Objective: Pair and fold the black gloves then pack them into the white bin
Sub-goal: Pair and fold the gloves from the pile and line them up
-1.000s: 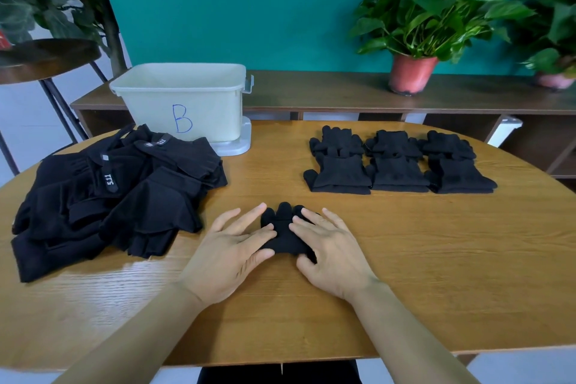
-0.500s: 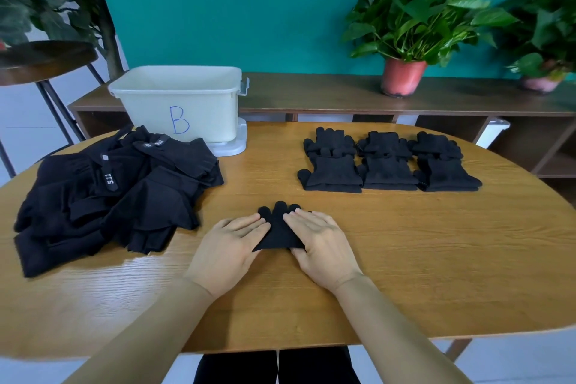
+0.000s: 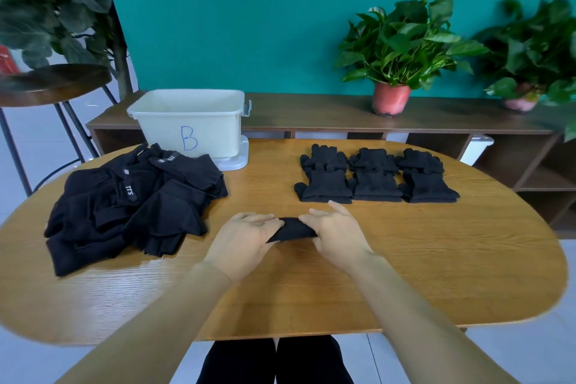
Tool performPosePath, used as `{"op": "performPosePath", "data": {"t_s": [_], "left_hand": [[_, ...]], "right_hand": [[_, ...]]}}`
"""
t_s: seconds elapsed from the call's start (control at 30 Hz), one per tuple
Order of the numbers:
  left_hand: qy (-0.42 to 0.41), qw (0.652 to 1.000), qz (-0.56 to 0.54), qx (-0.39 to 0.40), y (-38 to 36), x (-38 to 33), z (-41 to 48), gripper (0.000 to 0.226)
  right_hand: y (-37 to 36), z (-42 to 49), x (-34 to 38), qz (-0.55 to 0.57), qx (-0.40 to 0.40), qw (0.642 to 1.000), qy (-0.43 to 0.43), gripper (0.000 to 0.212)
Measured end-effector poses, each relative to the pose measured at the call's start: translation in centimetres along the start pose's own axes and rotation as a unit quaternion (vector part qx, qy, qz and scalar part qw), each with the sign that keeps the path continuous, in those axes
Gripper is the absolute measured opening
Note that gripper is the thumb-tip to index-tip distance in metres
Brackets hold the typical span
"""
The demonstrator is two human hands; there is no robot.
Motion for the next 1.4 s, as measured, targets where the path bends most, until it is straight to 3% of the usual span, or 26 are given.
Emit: {"op": "performPosePath", "data": {"t_s": [0.1,0.37,0.67,0.73,0.83,0.9,1.03,1.2,1.4], "left_hand": [[0.007,0.999,-0.048,0.022,2.1,-0.7,2.9,0.023],[0.036,0.99,-0.127,0.044,3.6,-0.6,10.4,0.022],[0.035,0.991,-0.117,0.047,-0.2,3.8,19.1,0.023],[0.022,0.994,-0.103,0.011,-1.6,4.9,20.7,0.025],[0.002,0.997,-0.05,-0.053,-4.0,5.8,21.3,0.039],[-0.021,0.999,-0.014,-0.033,-6.2,5.9,19.9,0.052],[-0.039,0.996,0.027,0.076,-11.2,5.9,15.7,0.072],[-0.036,0.996,0.05,0.061,-12.5,6.3,15.0,0.071],[-0.014,0.984,0.044,0.172,-11.6,6.3,15.0,0.064]], "right_hand": [[2.4,1.2,-1.9,0.0,-0.015,1.0,-0.007,0.038],[6.2,5.0,-7.2,0.02,0.018,0.999,-0.028,0.017],[4.6,11.7,-12.9,0.031,0.051,0.997,-0.055,0.019],[3.4,13.2,-13.9,-0.008,0.024,0.998,-0.056,0.022],[0.9,14.1,-14.7,-0.067,-0.085,0.992,-0.071,0.041],[-2.1,13.0,-14.6,-0.103,-0.119,0.985,-0.063,0.055],[-8.3,10.0,-13.8,-0.15,-0.043,0.988,-0.004,0.069],[-9.1,9.8,-13.9,-0.159,-0.024,0.987,-0.022,0.071],[-8.1,9.5,-13.9,-0.207,0.071,0.976,-0.015,0.07]]}}
Point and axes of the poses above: each hand's wrist, its own z-axis towards the middle knuckle, its own y-axis out of the back of the hand, x = y × z, the point moved 1 cm from there along z, towards the middle knuckle, and after that the axes turned 11 degrees about -z, right-handed, at the moved point
